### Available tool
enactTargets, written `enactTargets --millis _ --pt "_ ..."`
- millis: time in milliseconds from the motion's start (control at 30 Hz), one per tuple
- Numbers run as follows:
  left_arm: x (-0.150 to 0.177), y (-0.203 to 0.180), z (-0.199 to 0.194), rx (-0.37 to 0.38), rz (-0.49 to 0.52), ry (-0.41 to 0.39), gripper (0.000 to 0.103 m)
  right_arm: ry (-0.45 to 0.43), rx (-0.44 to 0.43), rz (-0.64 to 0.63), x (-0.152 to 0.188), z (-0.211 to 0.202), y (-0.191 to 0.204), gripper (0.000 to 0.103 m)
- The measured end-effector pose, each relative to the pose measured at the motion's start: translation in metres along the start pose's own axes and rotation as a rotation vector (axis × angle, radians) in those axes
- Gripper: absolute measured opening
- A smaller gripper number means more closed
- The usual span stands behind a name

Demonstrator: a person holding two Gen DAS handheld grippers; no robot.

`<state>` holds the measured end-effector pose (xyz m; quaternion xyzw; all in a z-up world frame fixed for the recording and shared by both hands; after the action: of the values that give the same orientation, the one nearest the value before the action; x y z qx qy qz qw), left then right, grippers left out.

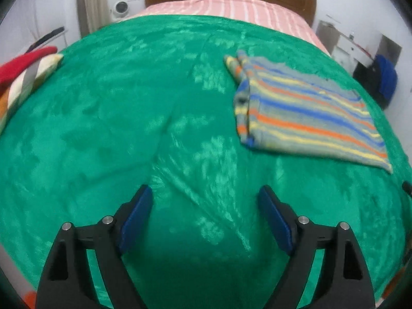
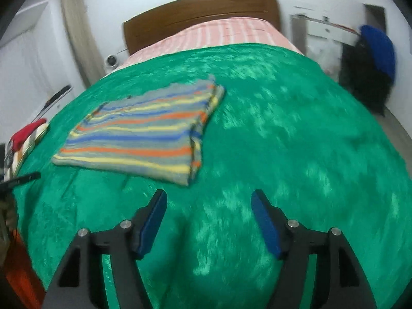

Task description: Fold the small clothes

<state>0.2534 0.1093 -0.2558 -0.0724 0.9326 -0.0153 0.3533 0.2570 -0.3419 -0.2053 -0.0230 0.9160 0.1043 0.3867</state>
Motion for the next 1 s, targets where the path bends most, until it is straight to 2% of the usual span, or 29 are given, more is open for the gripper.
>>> enactTargets --millis 67,167,233,467,667,1000 --pt "0.007 -0.001 -0.002 -0.045 0.039 -0.044 0.096 -0.008 0.014 0.016 0.013 0.008 -0.003 0.068" --pt "0.009 -0.005 0.004 -0.084 0.076 -0.082 0.099 -0.049 -0.004 0.033 0.016 0.012 -0.011 0.071" --pt "0.011 -0.003 0.003 -0.095 0.074 -0.085 0.102 -0.041 -0.025 0.049 0.017 0.016 -0.013 0.074" --pt "0.011 0.000 0.006 -0.079 0.063 -0.092 0.102 -0.068 -0.034 0.042 0.020 0.018 -0.012 0.075" --pt "0.012 0.000 0.006 -0.076 0.063 -0.093 0.102 -0.060 -0.007 0.024 0.022 0.020 -0.011 0.075" --pt "0.012 -0.001 0.005 -0.082 0.066 -0.102 0.102 -0.064 -0.010 0.026 0.022 0.019 -0.011 0.075"
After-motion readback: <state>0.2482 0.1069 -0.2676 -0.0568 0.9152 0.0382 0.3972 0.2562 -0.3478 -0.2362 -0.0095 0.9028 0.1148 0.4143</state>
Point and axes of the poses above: each gripper's, at about its wrist camera, not at the fingertips, and z roughly the way its jaws point, y to its left, x to its underside, the point moved 10 cm from there along z, roughly the way its jaws point, and after that the axes turned 3 degrees about -y, right-handed, at the moved point
